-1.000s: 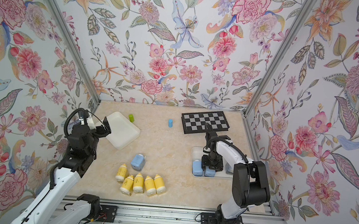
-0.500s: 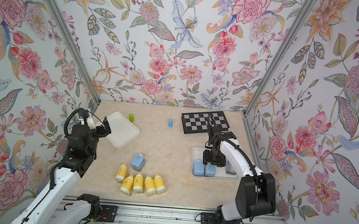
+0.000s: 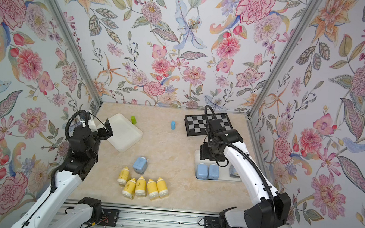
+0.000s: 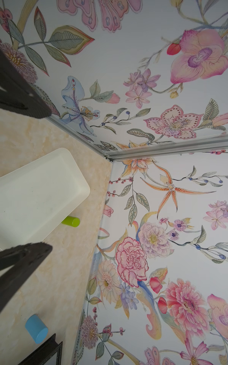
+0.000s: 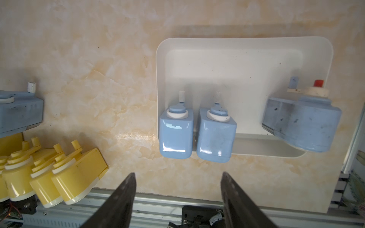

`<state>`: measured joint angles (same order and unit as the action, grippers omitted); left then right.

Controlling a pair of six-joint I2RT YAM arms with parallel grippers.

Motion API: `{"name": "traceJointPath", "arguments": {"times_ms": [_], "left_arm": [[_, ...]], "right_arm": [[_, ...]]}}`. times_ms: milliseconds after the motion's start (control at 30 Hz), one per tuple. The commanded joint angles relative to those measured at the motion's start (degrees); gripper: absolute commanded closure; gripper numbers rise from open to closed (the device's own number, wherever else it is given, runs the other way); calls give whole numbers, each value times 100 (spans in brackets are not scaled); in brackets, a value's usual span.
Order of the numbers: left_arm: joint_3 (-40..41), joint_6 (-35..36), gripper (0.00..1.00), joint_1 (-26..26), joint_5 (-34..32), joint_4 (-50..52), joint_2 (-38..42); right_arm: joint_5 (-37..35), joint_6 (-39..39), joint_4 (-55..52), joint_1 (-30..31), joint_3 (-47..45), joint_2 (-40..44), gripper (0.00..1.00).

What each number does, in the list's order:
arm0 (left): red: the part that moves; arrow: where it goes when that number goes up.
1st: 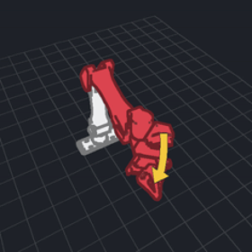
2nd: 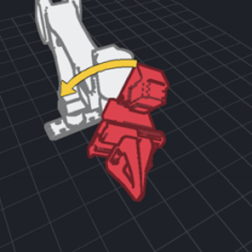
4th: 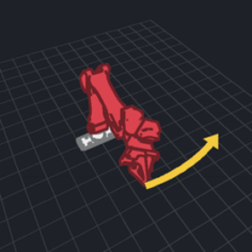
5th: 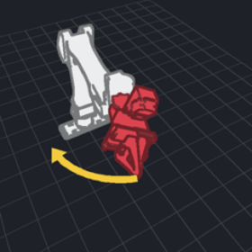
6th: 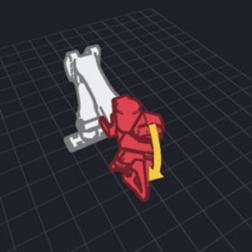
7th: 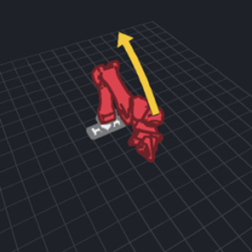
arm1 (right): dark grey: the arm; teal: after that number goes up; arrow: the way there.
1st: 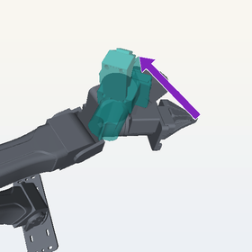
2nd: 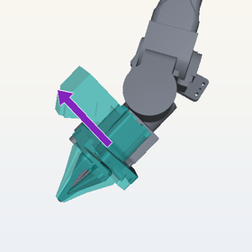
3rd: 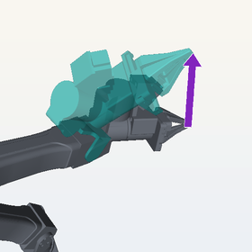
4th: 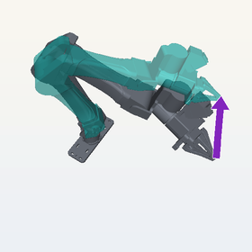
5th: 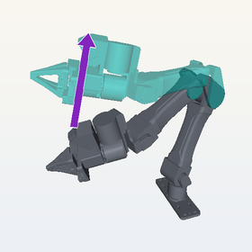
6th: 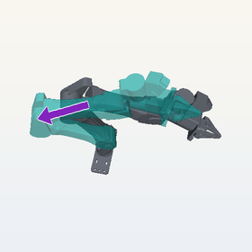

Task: Place the pencil sharpeners by color into the storage box
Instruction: Place the pencil sharpener in the storage box, then pick up the pencil sharpener from the center of the board.

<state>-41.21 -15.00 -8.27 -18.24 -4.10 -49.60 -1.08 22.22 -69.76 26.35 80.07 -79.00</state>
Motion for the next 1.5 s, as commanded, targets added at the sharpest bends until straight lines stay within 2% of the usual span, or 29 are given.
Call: {"name": "traceJointPath", "arguments": {"times_ms": [0, 500, 867, 1033, 1233, 1467], "left_arm": [[43, -73, 1, -51, -4, -56, 33], [47, -55, 1, -51, -99, -56, 47], [68, -38, 1, -43, -391, -31, 56], [91, -20, 0, -44, -472, -47, 80], [113, 25, 1, -42, -590, -64, 159], [148, 39, 1, -42, -624, -113, 288]], "right_arm": [[-145, 425, -196, 354, 384, -142, 31], [-316, 1086, -140, 1813, 1634, -1179, 27], [-206, 1832, 527, 2686, 2429, -2497, 19], [-221, 2509, 762, 3064, 2898, -3244, 12], [155, 3428, 997, 3447, 3653, -4212, 8], [111, 4132, 993, 3540, 3690, -4526, 7]]}}
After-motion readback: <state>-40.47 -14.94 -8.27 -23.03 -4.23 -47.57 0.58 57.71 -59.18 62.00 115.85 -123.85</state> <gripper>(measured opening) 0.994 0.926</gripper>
